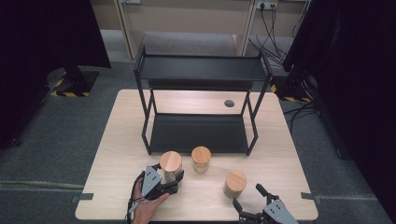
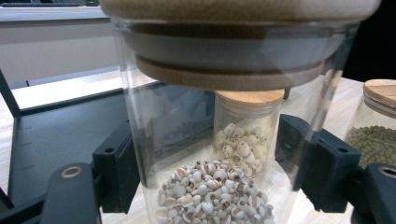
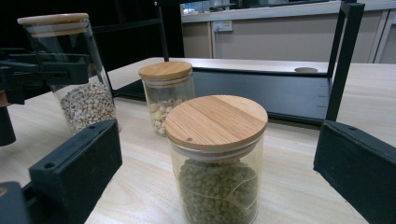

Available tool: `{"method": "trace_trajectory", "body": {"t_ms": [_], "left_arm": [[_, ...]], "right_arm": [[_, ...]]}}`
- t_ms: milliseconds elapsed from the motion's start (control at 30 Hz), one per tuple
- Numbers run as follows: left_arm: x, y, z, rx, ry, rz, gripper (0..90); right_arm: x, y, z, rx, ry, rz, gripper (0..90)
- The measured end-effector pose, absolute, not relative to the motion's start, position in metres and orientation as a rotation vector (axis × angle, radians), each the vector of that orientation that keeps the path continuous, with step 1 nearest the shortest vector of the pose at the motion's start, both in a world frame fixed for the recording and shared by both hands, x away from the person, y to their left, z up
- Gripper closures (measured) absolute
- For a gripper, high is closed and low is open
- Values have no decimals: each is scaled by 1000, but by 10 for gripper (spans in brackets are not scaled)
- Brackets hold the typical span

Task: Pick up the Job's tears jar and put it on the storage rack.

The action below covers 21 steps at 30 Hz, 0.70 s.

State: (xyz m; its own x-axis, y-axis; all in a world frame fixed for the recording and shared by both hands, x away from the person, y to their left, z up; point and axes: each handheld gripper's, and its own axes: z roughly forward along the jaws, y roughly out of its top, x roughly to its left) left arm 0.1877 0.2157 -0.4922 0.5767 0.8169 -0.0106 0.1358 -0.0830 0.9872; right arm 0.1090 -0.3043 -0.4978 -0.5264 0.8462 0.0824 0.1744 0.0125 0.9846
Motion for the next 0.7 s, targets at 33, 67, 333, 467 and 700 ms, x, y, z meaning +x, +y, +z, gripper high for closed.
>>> {"method": "trace_trajectory", "body": {"t_ms": [33,67,333,467,700], "left_arm": [[188,216,-492,1580,824,690,251],[187,215,-491,1584,822,693,251],[188,218,-483,1582,824,702,252],[189,220,-480,1585,836,693,252],[193,223,-476,1579,850,686,252]], "right_arm": [[109,-304,-498,1047,1737,1557,12],[109,-304,-498,1046,1737,1558,12],[109,-305,-498,1045,1737,1562,13],[109,-305,-498,1045,1737,1562,13],[109,-305,-498,1049,1735,1568,13]]}}
